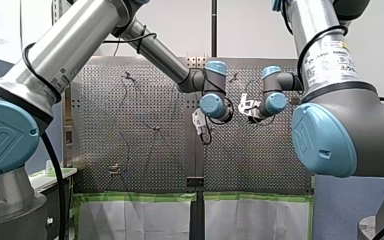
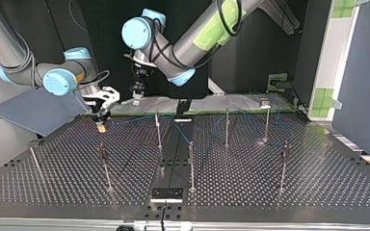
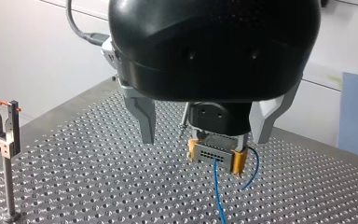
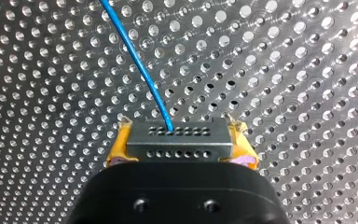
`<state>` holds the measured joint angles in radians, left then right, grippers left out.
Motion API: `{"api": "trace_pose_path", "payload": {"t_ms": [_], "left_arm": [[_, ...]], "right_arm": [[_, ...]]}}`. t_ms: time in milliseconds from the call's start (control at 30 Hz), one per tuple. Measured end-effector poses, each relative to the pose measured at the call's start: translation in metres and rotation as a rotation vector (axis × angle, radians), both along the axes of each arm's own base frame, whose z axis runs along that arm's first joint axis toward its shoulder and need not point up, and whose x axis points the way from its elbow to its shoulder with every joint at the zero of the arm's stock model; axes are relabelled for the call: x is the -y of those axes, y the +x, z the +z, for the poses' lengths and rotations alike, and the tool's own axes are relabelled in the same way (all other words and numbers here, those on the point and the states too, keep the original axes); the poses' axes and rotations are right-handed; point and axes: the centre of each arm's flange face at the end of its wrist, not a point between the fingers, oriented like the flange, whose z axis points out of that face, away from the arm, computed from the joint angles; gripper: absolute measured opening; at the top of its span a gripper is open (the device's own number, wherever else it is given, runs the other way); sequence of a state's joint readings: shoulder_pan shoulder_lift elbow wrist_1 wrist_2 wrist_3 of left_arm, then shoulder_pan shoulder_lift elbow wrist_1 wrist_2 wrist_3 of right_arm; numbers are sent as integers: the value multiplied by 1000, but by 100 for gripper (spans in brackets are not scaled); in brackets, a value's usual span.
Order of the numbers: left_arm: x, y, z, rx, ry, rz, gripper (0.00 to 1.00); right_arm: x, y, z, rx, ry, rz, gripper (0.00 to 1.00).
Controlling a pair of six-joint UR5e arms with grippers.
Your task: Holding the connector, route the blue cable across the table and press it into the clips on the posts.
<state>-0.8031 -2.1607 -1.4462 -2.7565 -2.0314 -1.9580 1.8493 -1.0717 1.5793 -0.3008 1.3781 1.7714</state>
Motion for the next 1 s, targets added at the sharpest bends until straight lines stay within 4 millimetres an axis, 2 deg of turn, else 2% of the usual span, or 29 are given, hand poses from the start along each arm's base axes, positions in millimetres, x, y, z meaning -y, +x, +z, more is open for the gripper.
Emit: {"api": "trace_pose_path", "payload": {"t_ms": [167,467,733,833,1000], "left_arm": [[6,9,-8,-18,8,15,100],[14,26,-35,-76,50,55,100],[29,41,-54,-76,28,56,100],[35,49,-53,-64,11,55,100],[40,63,-37,-35,-21,63,100]], "right_arm": [[0,0,0,1,0,2,0],[0,0,0,2,0,5,0],[0,1,0,0,-2,6,0],[0,1,0,0,-2,7,0],[-1,1,0,-1,-2,9,0]]}}
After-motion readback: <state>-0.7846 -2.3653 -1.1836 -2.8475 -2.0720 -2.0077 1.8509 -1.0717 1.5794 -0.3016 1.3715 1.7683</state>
